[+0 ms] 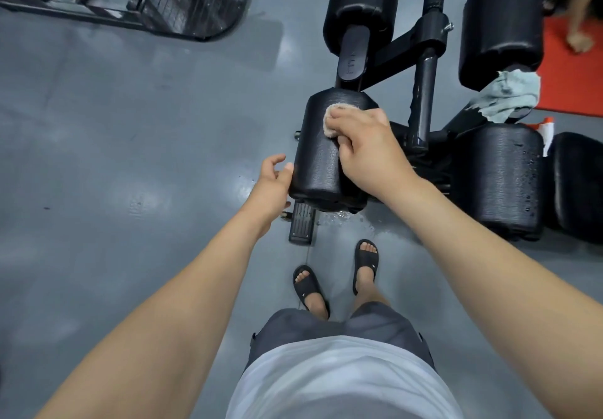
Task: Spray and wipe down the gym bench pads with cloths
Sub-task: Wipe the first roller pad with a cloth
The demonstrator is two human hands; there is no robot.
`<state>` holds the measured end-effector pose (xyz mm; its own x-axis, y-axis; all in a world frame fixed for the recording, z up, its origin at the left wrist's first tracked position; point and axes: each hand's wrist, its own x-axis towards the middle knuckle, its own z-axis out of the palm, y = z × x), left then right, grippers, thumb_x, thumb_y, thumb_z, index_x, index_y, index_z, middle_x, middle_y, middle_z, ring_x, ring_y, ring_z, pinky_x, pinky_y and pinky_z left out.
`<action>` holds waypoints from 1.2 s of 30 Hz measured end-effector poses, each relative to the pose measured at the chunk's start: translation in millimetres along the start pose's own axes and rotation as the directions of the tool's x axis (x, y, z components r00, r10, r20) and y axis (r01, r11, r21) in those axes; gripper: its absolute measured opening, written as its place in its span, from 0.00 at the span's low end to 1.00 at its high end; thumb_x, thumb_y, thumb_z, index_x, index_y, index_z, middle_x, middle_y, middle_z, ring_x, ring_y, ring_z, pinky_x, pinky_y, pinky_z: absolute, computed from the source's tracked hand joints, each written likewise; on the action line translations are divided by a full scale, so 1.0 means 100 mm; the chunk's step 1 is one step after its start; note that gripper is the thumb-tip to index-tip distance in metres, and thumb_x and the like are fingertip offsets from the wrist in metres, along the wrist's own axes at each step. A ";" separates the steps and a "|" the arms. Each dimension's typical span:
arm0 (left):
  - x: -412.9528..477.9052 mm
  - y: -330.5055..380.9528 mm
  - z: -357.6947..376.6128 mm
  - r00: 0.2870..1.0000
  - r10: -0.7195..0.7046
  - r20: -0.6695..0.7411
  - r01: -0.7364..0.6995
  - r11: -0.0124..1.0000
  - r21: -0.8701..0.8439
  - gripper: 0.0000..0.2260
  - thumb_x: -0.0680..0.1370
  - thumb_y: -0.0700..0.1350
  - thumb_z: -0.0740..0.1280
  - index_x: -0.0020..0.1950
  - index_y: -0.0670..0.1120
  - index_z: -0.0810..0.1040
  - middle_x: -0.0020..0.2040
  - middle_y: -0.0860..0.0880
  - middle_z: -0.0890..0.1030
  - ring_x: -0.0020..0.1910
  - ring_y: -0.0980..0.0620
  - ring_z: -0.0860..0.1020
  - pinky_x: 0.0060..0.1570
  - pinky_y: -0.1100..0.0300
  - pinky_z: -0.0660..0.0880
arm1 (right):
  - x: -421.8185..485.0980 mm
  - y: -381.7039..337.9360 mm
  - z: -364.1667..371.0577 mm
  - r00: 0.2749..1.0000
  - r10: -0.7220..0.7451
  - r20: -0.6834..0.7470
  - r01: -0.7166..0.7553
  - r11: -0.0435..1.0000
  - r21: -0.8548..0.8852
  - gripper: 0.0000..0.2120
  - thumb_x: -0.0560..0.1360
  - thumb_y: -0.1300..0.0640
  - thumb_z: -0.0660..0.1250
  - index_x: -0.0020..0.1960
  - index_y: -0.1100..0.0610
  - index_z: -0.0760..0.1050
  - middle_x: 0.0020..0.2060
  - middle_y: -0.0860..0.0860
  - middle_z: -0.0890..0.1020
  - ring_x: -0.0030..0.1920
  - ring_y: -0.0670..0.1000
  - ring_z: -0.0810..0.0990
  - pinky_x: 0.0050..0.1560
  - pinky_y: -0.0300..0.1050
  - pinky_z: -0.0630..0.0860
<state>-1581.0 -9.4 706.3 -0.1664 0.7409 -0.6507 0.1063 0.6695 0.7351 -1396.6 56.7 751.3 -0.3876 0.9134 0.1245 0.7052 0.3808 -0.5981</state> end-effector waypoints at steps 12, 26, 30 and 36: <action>-0.38 0.33 0.08 0.924 0.302 -0.235 -0.308 0.951 0.012 0.07 0.81 0.40 0.64 0.54 0.51 0.78 0.46 0.53 0.79 0.38 0.64 0.75 0.41 0.74 0.71 | -0.45 -0.21 -0.47 0.996 0.046 0.077 -0.060 0.979 0.196 0.05 0.78 0.62 0.69 0.53 0.57 0.81 0.50 0.49 0.79 0.51 0.46 0.78 0.55 0.40 0.74; -0.82 0.92 0.53 0.905 0.388 -0.175 -0.407 0.909 -0.088 0.24 0.71 0.54 0.69 0.68 0.54 0.75 0.64 0.55 0.79 0.64 0.60 0.76 0.69 0.58 0.71 | 0.19 -0.05 -1.23 0.961 0.027 0.274 -0.149 0.888 0.434 0.09 0.83 0.52 0.63 0.48 0.52 0.79 0.38 0.45 0.80 0.38 0.46 0.77 0.45 0.45 0.75; -0.74 1.04 0.67 0.957 0.291 0.008 -0.287 0.946 -0.148 0.22 0.68 0.53 0.65 0.62 0.55 0.82 0.65 0.52 0.81 0.68 0.52 0.76 0.74 0.46 0.66 | 0.24 0.14 -1.35 0.940 0.033 0.339 -0.221 0.815 0.535 0.12 0.85 0.51 0.59 0.49 0.56 0.76 0.36 0.46 0.75 0.38 0.44 0.73 0.44 0.44 0.73; -0.69 1.28 0.92 0.944 0.264 -0.195 -0.304 0.929 -0.212 0.07 0.68 0.48 0.64 0.35 0.48 0.68 0.35 0.50 0.71 0.38 0.48 0.68 0.39 0.50 0.64 | 0.25 0.48 -1.52 0.938 0.109 0.328 -0.293 0.756 0.585 0.14 0.86 0.52 0.58 0.52 0.60 0.75 0.42 0.49 0.76 0.41 0.45 0.73 0.42 0.38 0.71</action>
<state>-1465.7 29.6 827.6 -0.3207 0.8662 -0.3833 -0.0589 0.3856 0.9208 -1282.3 119.8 845.8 -0.4814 0.8514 -0.2083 0.2996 -0.0635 -0.9519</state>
